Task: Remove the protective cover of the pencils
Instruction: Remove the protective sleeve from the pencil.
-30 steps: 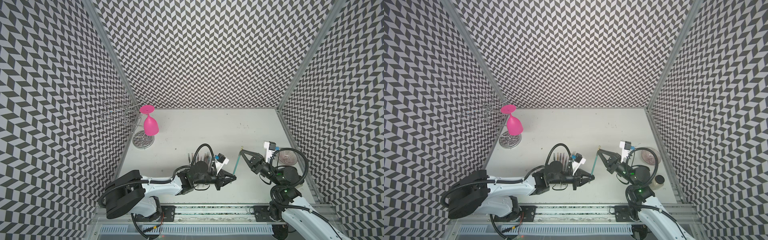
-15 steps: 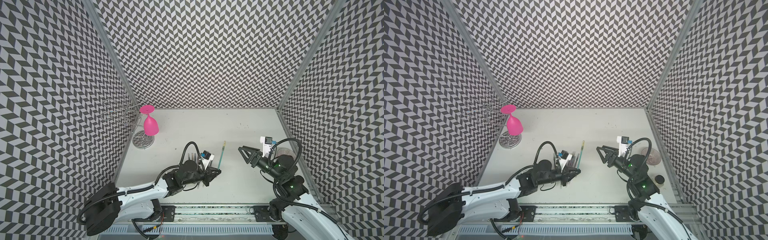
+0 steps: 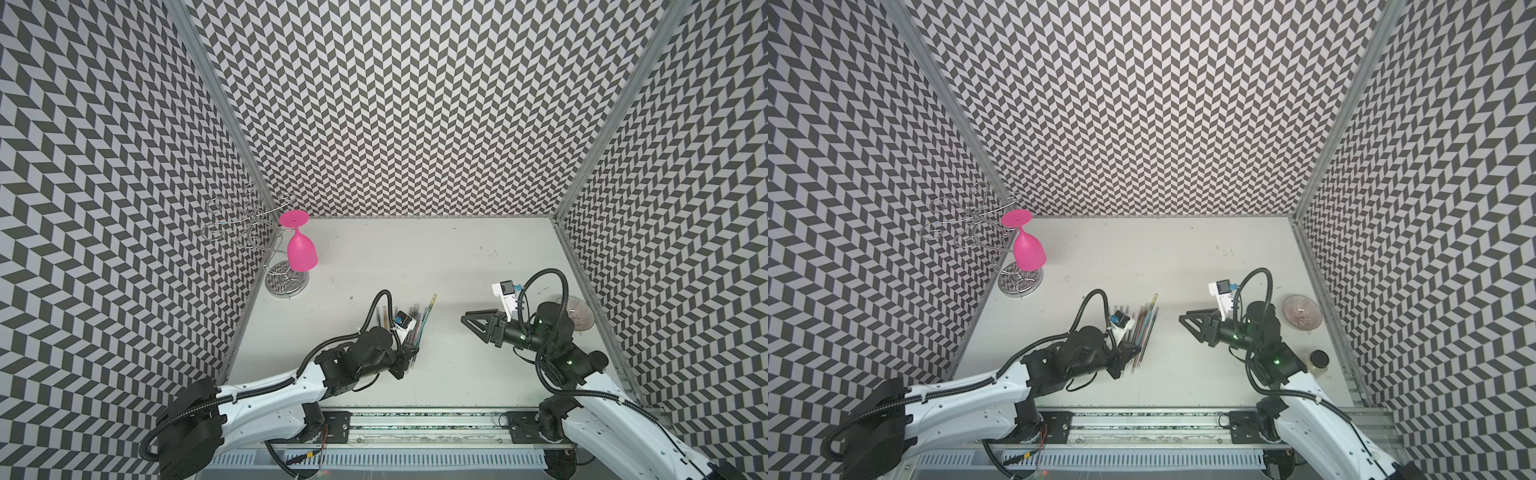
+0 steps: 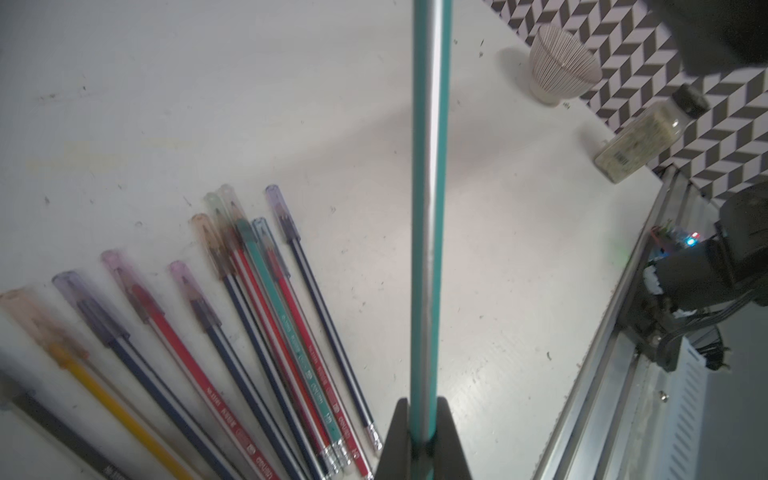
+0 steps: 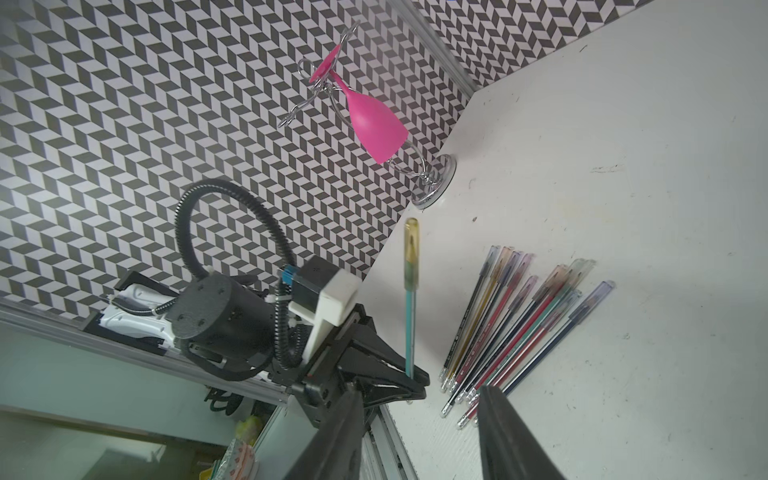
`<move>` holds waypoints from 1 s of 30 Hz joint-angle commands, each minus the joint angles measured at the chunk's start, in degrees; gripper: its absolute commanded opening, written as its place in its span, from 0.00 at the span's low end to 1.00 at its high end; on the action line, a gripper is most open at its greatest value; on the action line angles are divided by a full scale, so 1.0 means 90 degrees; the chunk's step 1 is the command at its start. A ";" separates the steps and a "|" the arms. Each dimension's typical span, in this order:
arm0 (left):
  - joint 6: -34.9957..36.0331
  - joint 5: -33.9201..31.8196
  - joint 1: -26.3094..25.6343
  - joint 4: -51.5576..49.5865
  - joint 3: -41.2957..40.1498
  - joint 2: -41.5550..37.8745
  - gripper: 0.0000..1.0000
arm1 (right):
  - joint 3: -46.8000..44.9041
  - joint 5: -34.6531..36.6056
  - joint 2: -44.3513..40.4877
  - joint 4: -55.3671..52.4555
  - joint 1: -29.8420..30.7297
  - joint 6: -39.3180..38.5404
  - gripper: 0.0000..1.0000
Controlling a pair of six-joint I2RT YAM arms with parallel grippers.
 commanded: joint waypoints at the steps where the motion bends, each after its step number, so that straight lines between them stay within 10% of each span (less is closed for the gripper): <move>1: 0.0231 -0.0055 -0.0064 0.0098 -0.0228 0.0013 0.00 | -0.0009 -0.0236 0.0271 0.0454 0.0002 0.0011 0.44; 30: 0.0499 -0.0177 -0.0808 0.0850 -0.0166 0.1138 0.00 | 0.0255 -0.0202 0.1659 0.1016 0.0299 0.0189 0.35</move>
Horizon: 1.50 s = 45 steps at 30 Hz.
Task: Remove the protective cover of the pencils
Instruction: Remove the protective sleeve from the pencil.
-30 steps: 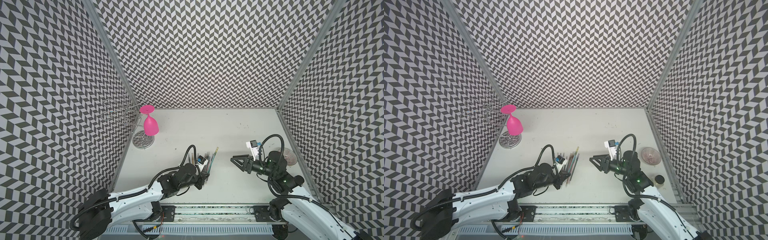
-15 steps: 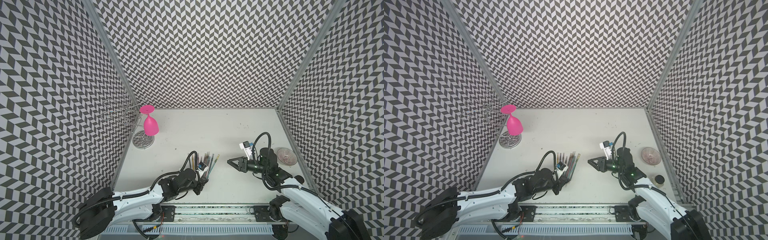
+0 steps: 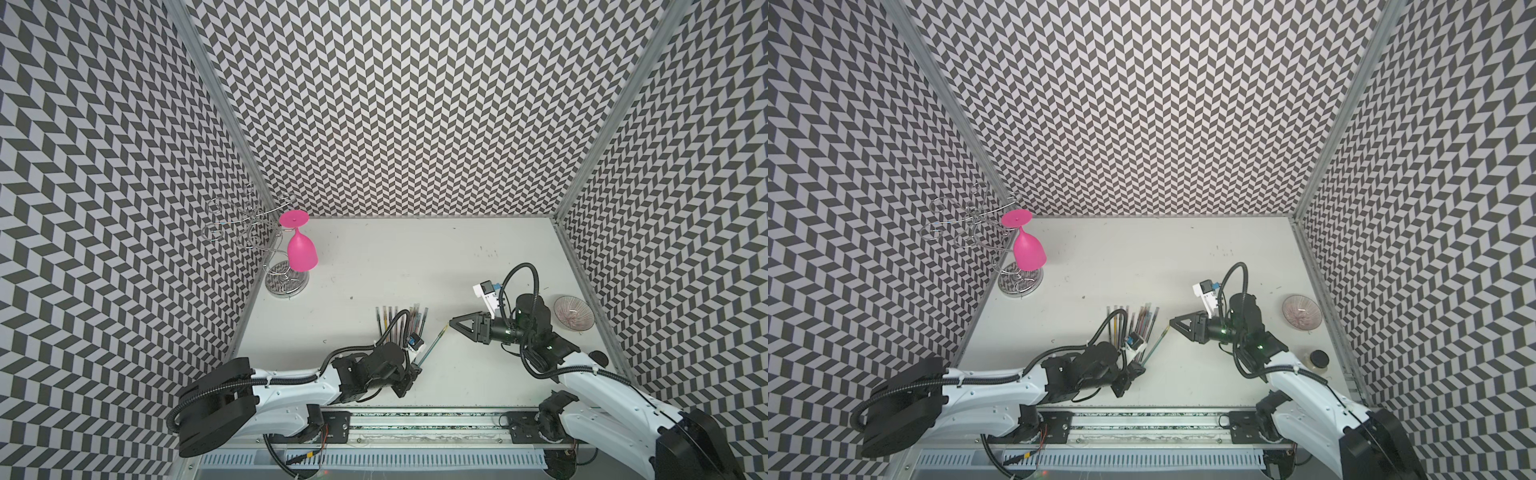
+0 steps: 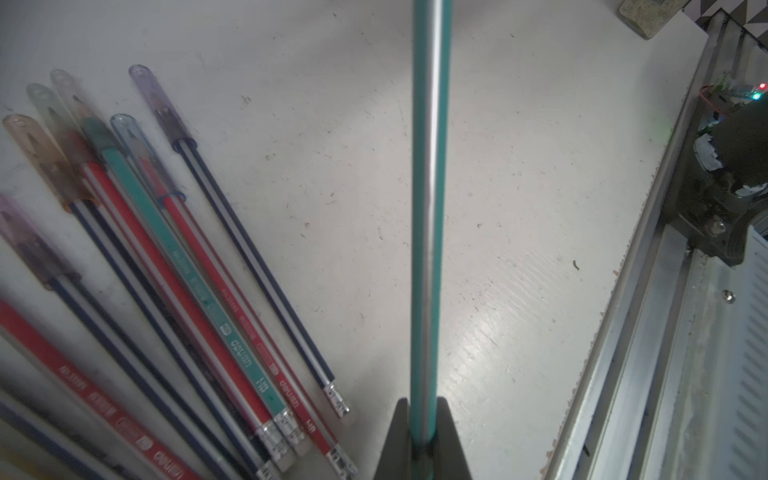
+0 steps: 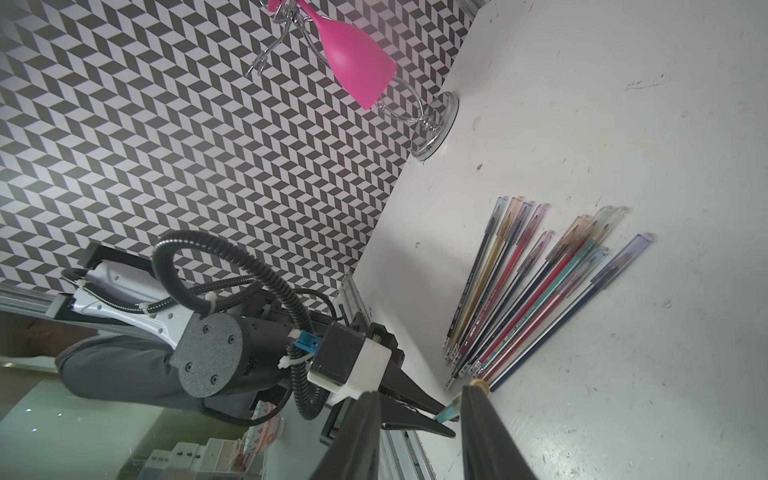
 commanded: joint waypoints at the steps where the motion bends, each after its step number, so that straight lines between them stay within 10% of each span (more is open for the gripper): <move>1: 0.0079 -0.0191 -0.0079 0.0086 0.0173 0.0022 0.00 | 0.0149 0.0218 0.0146 0.0369 0.0040 0.0117 0.35; 45: 0.0092 -0.0225 -0.0084 0.0115 0.0087 -0.0228 0.00 | 0.0109 0.1908 0.0434 0.0859 0.0614 0.1203 0.05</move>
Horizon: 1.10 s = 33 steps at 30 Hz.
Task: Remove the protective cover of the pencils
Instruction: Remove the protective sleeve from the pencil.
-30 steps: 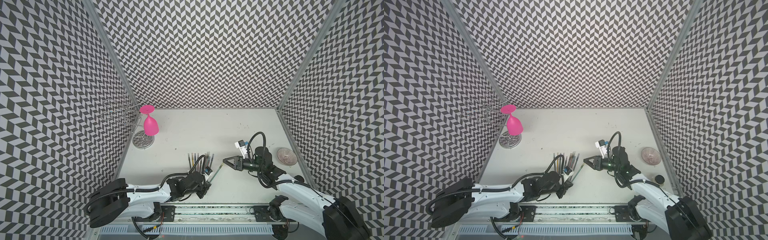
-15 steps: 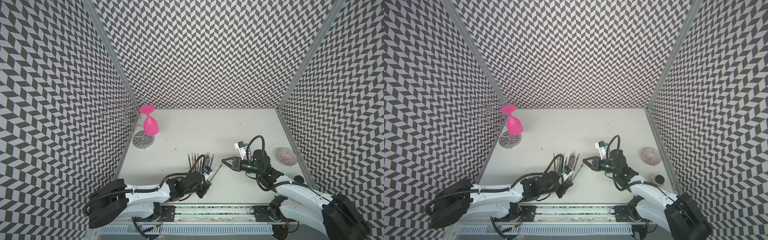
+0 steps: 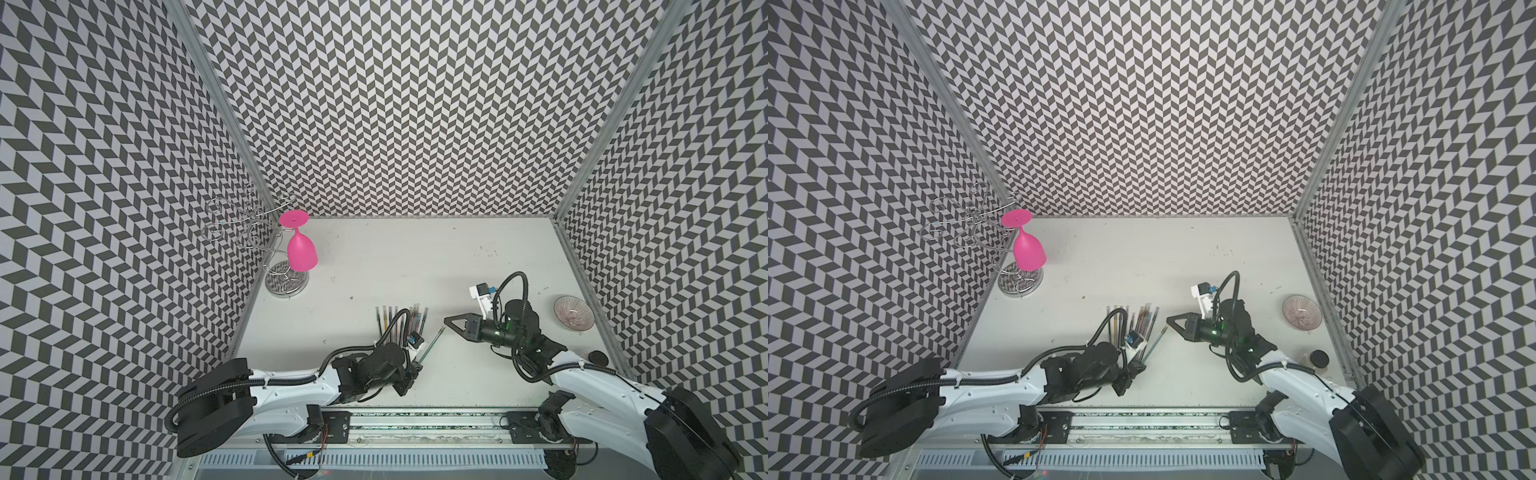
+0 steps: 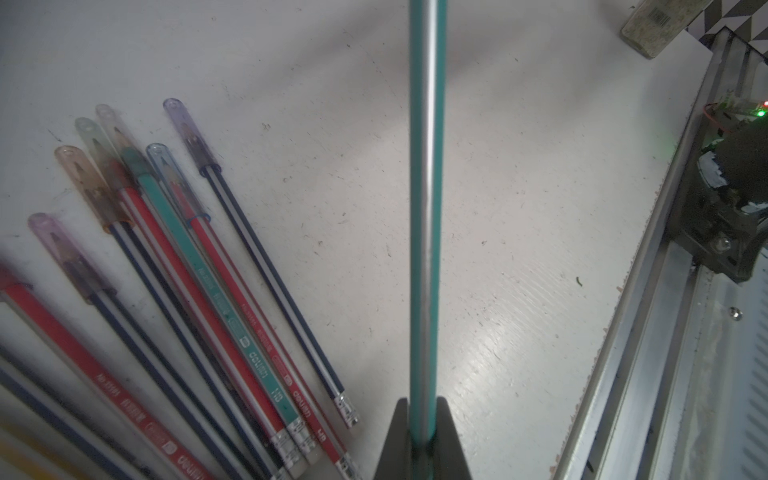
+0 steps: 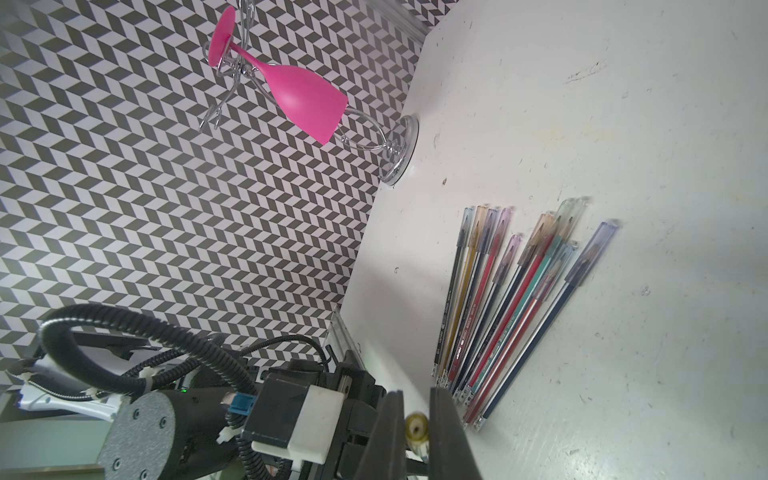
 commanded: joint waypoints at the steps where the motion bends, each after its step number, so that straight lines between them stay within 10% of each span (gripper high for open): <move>1: 0.0084 -0.0002 -0.0048 0.0089 0.0075 -0.0099 0.00 | 0.0379 0.0464 -0.0062 -0.0038 -0.0035 -0.0071 0.05; 33: -0.0103 -0.0495 -0.0049 -0.0106 0.0100 -0.0165 0.00 | 0.0882 0.0382 -0.0334 -0.0602 -0.1061 -0.0342 0.02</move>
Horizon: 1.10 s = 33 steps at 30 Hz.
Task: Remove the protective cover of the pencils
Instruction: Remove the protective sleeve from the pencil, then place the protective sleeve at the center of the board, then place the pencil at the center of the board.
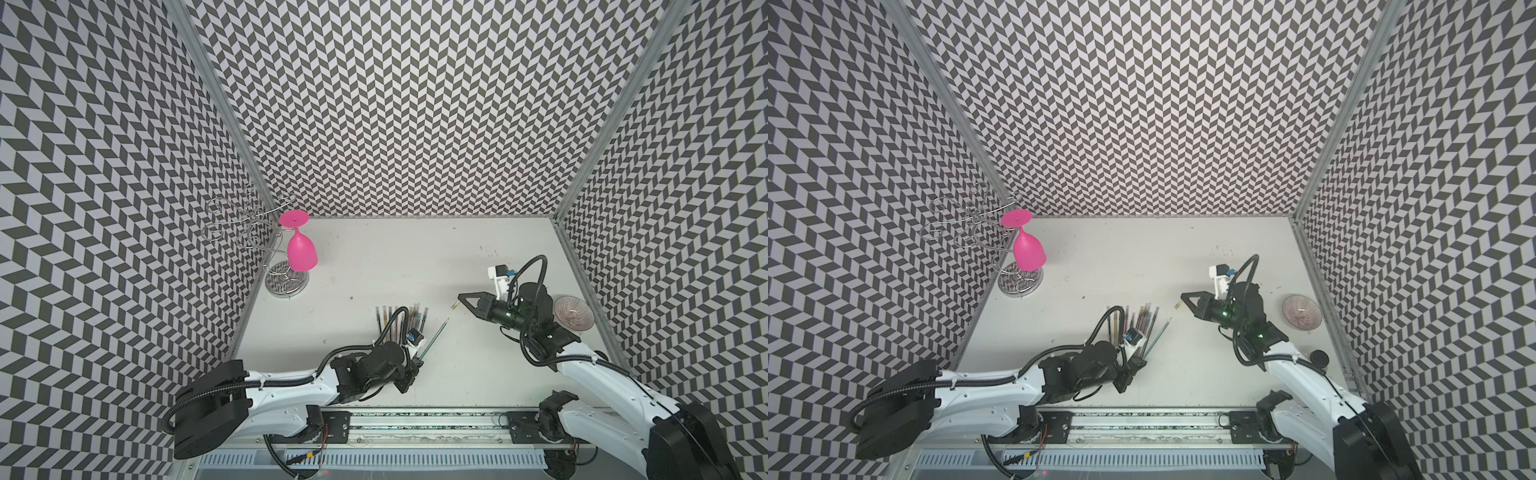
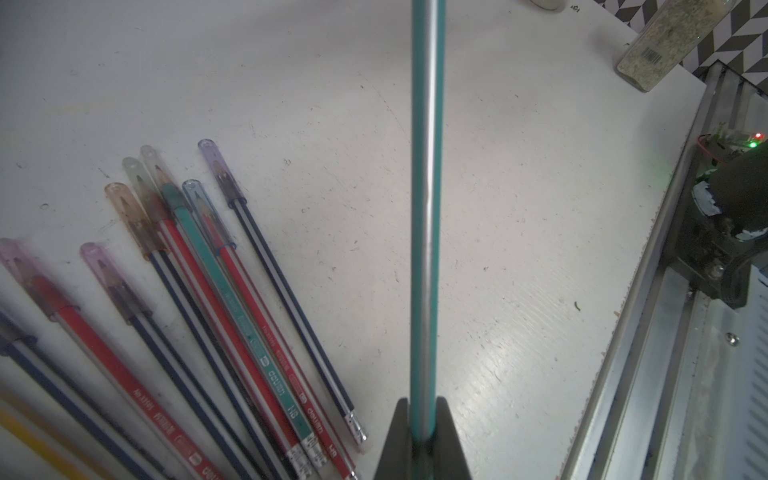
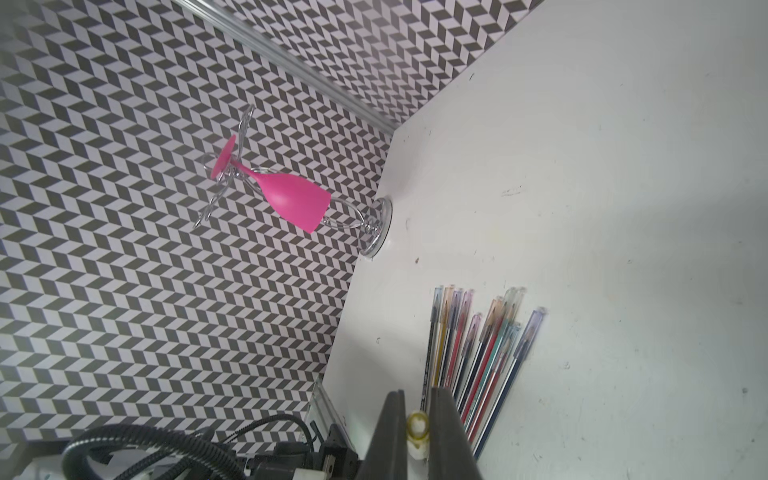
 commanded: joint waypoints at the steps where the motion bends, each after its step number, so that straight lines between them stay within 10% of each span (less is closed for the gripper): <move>1: -0.0077 -0.0190 -0.0045 -0.0146 0.0038 -0.0048 0.00 | 0.0126 0.0228 -0.0154 0.0294 -0.0056 -0.0026 0.02; 8: -0.0055 0.0013 0.0335 -0.0435 0.0361 -0.0234 0.00 | 0.0358 0.0747 -0.0075 -0.0202 -0.0173 -0.0522 0.03; 18: -0.1275 0.3132 0.3938 0.0208 0.2527 0.1844 0.00 | 0.1808 0.1146 0.1637 -0.1672 -0.0209 -0.1709 0.03; 24: -0.0988 0.2609 0.4115 -0.0873 0.4753 0.4162 0.00 | 0.2805 0.1262 0.3047 -0.1782 -0.0227 -0.1839 0.03; 33: -0.0793 0.2284 0.4132 -0.1504 0.5828 0.5405 0.04 | 0.4782 0.0750 0.5417 -0.2526 -0.0225 -0.2254 0.03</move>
